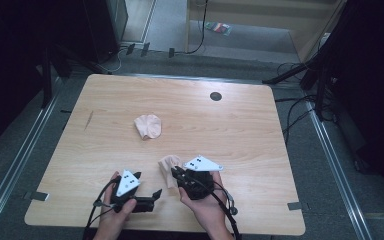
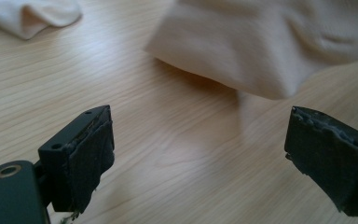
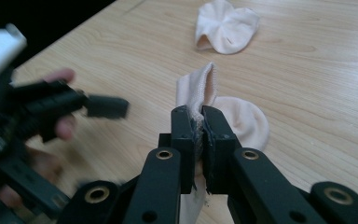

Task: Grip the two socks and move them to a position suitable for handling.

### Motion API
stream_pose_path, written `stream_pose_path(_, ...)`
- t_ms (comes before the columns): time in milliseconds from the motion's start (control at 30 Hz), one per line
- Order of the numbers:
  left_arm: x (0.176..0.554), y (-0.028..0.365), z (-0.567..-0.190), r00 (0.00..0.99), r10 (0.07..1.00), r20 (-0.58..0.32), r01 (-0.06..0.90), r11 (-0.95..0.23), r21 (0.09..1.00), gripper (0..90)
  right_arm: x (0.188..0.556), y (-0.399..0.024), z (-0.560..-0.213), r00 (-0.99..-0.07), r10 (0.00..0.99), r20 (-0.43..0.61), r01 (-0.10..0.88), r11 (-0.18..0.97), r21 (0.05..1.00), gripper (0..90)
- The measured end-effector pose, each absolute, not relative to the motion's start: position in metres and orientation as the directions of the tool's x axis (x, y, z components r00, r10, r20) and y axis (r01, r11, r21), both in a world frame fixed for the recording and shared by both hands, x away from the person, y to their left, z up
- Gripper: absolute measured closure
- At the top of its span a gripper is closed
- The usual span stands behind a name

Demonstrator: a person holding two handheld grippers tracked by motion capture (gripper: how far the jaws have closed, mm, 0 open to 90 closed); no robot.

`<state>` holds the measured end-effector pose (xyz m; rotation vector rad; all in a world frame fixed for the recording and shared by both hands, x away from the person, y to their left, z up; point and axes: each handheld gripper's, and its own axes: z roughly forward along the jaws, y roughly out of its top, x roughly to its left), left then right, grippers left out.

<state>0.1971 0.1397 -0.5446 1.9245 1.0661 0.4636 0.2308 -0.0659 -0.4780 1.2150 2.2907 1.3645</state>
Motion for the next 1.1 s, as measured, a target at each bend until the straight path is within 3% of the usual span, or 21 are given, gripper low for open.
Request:
stream_pose_path(267, 0.205, 0.115, -0.539, 0.558, 0.818, -0.135, 0.548, -0.241, 0.801, 8.7, 0.224, -0.062, -0.459, -0.655, 0.719, 0.234, 0.518, 0.201, 0.832, 85.7)
stream_pose_path(367, 0.208, 0.120, -0.537, 0.531, 0.833, -0.155, 0.549, -0.199, 0.812, 16.9, 0.221, -0.059, -0.454, -0.665, 0.701, 0.260, 0.518, 0.181, 0.836, 85.7)
stream_pose_path(433, 0.208, 0.124, -0.536, 0.529, 0.838, -0.136, 0.526, -0.198, 0.827, 31.7, 0.217, -0.058, -0.450, -0.676, 0.685, 0.273, 0.513, 0.171, 0.842, 85.7)
stream_pose_path(500, 0.205, 0.130, -0.533, 0.518, 0.853, -0.067, 0.476, -0.223, 0.851, 52.8, 0.215, -0.058, -0.446, -0.686, 0.670, 0.285, 0.505, 0.156, 0.849, 85.7)
stream_pose_path(600, 0.199, 0.143, -0.524, 0.447, 0.890, 0.088, 0.396, -0.285, 0.873, 77.1, 0.215, -0.061, -0.444, -0.688, 0.659, 0.304, 0.499, 0.124, 0.858, 85.6)
stream_pose_path(667, 0.193, 0.150, -0.520, 0.349, 0.902, 0.256, 0.353, -0.379, 0.855, 87.5, 0.217, -0.063, -0.447, -0.686, 0.655, 0.316, 0.500, 0.108, 0.859, 85.7)
stream_pose_path(733, 0.187, 0.152, -0.518, 0.289, 0.871, 0.396, 0.328, -0.479, 0.814, 88.6, 0.220, -0.064, -0.453, -0.684, 0.651, 0.328, 0.507, 0.102, 0.856, 85.8)
stream_pose_path(800, 0.185, 0.150, -0.522, 0.311, 0.842, 0.440, 0.349, -0.532, 0.772, 88.7, 0.224, -0.061, -0.466, -0.675, 0.664, 0.322, 0.522, 0.121, 0.844, 85.9)
stream_pose_path(867, 0.186, 0.146, -0.530, 0.381, 0.826, 0.416, 0.391, -0.552, 0.737, 86.4, 0.228, -0.060, -0.478, -0.659, 0.688, 0.305, 0.537, 0.146, 0.831, 85.9)
stream_pose_path(933, 0.187, 0.143, -0.540, 0.438, 0.841, 0.318, 0.438, -0.509, 0.741, 80.2, 0.233, -0.062, -0.491, -0.635, 0.718, 0.284, 0.559, 0.174, 0.811, 85.9)
stream_pose_path(1100, 0.190, 0.142, -0.546, 0.490, 0.842, 0.225, 0.484, -0.478, 0.733, 53.4, 0.247, -0.081, -0.515, -0.582, 0.770, 0.261, 0.618, 0.211, 0.757, 85.9)
